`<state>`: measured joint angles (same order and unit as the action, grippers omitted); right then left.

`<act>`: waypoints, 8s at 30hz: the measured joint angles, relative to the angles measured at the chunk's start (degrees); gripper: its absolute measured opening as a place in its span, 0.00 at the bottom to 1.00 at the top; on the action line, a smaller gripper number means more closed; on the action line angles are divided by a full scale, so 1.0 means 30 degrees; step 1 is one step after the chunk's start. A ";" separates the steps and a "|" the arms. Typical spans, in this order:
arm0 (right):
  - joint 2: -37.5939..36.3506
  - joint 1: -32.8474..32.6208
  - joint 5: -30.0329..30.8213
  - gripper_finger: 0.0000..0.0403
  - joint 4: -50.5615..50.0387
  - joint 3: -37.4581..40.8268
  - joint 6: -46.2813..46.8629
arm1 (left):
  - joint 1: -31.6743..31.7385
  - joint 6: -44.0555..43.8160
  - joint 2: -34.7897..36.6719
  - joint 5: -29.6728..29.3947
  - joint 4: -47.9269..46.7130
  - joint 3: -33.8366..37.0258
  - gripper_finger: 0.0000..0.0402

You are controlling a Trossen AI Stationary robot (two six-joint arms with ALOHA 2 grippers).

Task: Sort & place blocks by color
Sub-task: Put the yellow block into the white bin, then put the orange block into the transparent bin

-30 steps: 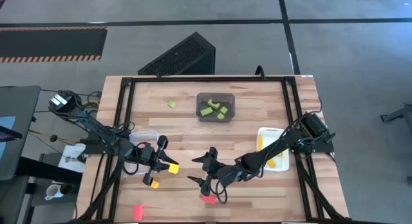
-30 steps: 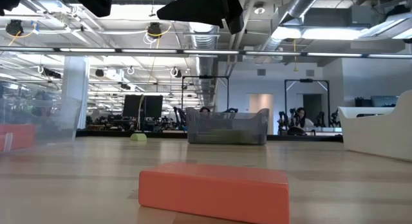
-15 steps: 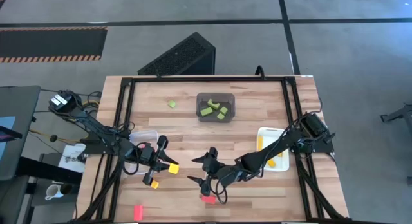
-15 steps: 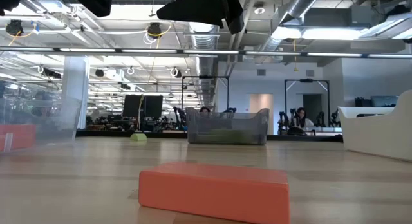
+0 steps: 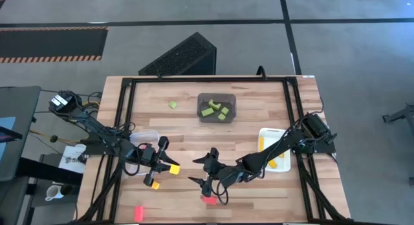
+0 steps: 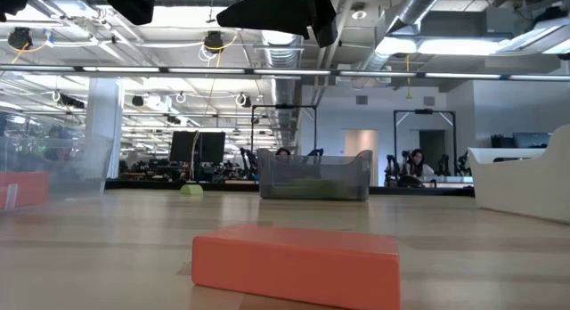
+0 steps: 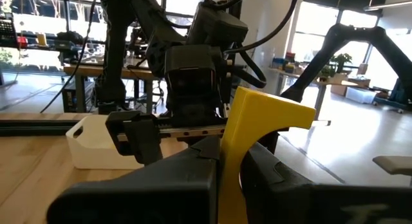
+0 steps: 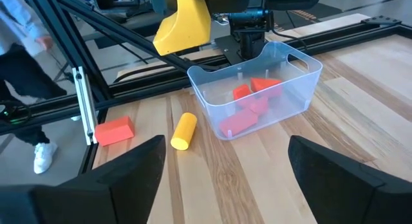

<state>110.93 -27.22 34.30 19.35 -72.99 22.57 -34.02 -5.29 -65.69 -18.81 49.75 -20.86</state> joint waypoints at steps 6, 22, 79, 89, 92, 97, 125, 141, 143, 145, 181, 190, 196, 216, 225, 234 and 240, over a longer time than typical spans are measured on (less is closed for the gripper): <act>0.0000 0.0000 0.0000 0.89 0.0000 0.0000 -0.0051 | 0.0179 -0.0506 0.0000 -0.0523 -0.0099 0.0000 0.02; 0.0000 0.1292 -0.0086 0.89 0.1028 0.0000 -0.0257 | 0.0822 -0.0957 -0.1230 -0.0998 0.1903 -0.0022 0.02; -0.0022 0.1078 -0.0296 0.33 0.1670 0.0000 -0.1938 | 0.1854 -0.1539 -0.4602 0.0173 0.3113 -0.1574 0.38; -0.1897 0.0805 0.1956 0.37 -0.4884 0.0015 0.1627 | 0.1066 -0.1648 -0.1275 -0.1829 -0.1657 -0.1566 0.57; -0.3319 0.0394 0.3325 0.34 -0.8673 0.0013 0.3521 | 0.0568 -0.1656 -0.0461 -0.2991 -0.2986 -0.1566 0.57; -0.5399 -0.0448 0.4167 0.33 -1.6736 0.0000 0.9048 | -0.0067 -0.1671 0.0037 -0.4124 -0.3865 -0.1566 0.55; -1.2843 -0.4099 -0.1554 0.36 -2.7315 0.9296 2.7254 | -0.0160 -0.1998 0.0044 -0.4197 -0.3826 -0.1559 0.52; -1.4659 -0.3985 -0.4513 0.64 -2.5593 1.0818 2.7022 | -0.0153 -0.2013 0.0036 -0.4341 -0.3848 -0.1552 0.52; -1.4748 -0.3991 -0.4473 0.64 -2.5580 1.0487 2.6957 | -0.0153 -0.2020 0.0036 -0.4343 -0.3894 -0.1552 0.52; -1.4783 -0.4026 -0.3842 0.64 -2.5338 0.9874 2.6418 | -0.0153 -0.2020 0.0036 -0.4348 -0.3895 -0.1552 0.52; -0.5687 -0.2768 -0.1996 0.65 -0.4080 0.4276 0.4464 | -0.0146 -0.2341 0.0029 -0.4479 -0.4266 -0.1552 0.52; -0.0566 -0.2612 -0.2487 0.65 -1.1823 -0.2734 0.4580 | -0.0146 -0.2504 0.0029 -0.4486 -0.4400 -0.1552 0.52; 0.2817 -0.2971 -0.2956 0.65 -1.5099 -0.6835 0.4975 | -0.0146 -0.2656 0.0029 -0.4486 -0.4500 -0.1552 0.52; 0.8465 -0.3251 -0.4799 0.65 -2.0771 -1.2046 0.6748 | -0.0146 -0.3339 0.0029 -0.4617 -0.4807 -0.1552 0.52; 0.8415 -0.3206 -0.4947 0.59 -2.1574 -1.1650 0.8531 | -0.0150 -0.3453 0.0029 -0.4610 -0.4823 -0.1552 0.52; 0.8211 -0.3134 -0.4940 0.29 -2.1918 -1.1604 0.8304 | -0.0146 -0.3791 0.0029 -0.4647 -0.4770 -0.1552 0.52; 0.6855 -0.2914 -0.3497 0.28 -2.0907 -1.1480 0.7708 | -0.0153 -0.3748 0.0029 -0.4350 -0.4546 -0.1552 0.52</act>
<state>131.50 -35.97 23.81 -43.37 -107.43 45.69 -34.48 -16.54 -65.60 -31.86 36.11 -25.52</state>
